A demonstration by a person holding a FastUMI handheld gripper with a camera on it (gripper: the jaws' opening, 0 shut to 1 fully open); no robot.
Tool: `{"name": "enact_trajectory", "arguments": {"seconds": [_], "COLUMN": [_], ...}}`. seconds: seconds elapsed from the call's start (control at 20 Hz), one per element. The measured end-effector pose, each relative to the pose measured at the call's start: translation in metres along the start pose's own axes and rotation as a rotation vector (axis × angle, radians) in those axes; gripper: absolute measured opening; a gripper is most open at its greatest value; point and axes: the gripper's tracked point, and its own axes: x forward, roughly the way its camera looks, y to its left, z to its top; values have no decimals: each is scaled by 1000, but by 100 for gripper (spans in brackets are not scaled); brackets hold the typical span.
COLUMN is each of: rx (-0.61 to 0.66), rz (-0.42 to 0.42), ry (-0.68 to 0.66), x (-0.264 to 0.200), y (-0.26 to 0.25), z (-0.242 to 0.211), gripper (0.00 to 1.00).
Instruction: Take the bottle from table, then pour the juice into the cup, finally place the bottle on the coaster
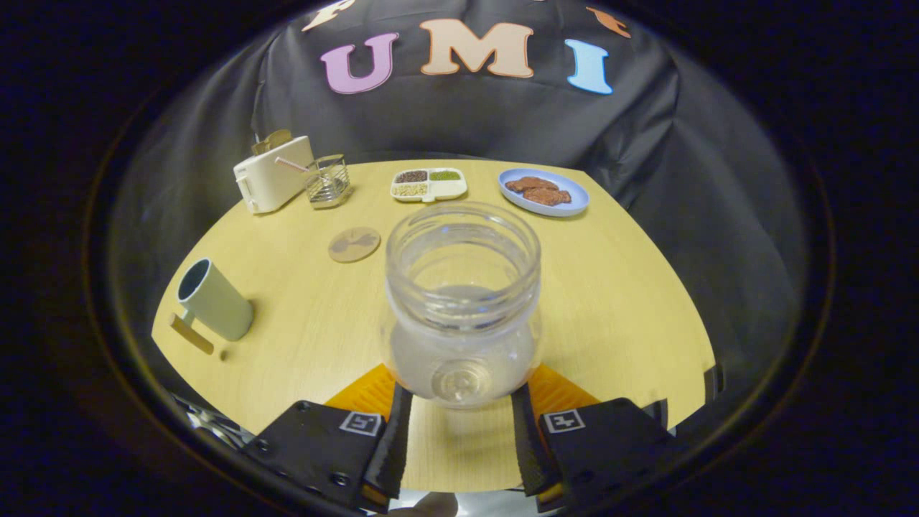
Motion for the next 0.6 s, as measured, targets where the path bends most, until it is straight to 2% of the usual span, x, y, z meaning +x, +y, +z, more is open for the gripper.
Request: {"name": "enact_trajectory", "arguments": {"seconds": [0.35,0.6], "rx": [-59,-157], "rz": [-97,-191], "ry": [-7,-30], "x": [-1,-8], "y": [11,21], "z": [10,30], "gripper": [66,66]}}
